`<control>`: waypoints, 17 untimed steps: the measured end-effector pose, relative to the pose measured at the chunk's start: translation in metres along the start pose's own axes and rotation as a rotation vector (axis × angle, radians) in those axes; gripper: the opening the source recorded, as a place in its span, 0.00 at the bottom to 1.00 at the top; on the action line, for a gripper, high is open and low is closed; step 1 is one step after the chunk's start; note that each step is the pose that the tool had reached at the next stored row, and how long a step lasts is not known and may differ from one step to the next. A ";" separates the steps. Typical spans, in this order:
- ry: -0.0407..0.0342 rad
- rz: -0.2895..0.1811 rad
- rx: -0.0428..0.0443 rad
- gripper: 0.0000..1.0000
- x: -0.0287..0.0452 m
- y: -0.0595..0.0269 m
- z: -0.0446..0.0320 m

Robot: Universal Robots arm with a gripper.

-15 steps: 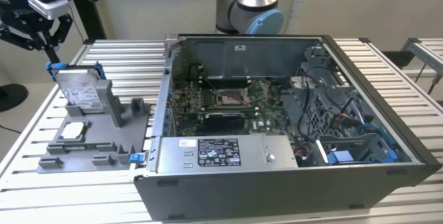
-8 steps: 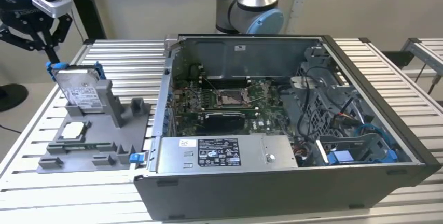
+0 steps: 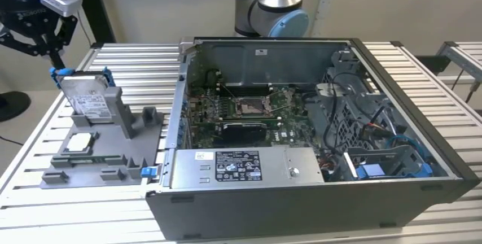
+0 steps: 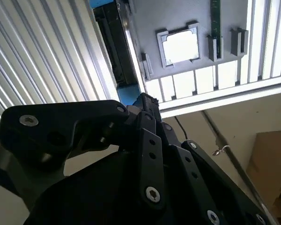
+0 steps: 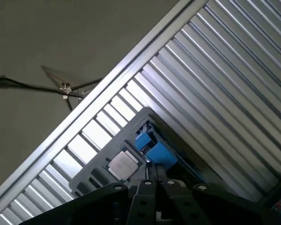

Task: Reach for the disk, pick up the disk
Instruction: 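Pick up the disk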

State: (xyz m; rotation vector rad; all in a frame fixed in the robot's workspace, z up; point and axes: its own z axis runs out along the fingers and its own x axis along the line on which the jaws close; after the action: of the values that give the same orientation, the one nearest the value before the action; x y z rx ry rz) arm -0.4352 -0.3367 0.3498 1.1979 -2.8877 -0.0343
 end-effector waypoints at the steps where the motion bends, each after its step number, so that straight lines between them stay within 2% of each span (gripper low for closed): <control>1: 0.0006 -0.014 0.0003 0.00 0.0000 0.0000 0.0000; 17: 0.0087 -0.245 0.0036 0.00 0.0001 0.0001 0.0000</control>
State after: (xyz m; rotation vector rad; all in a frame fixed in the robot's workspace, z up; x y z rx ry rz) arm -0.4353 -0.3367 0.3498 1.5404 -2.7162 -0.0265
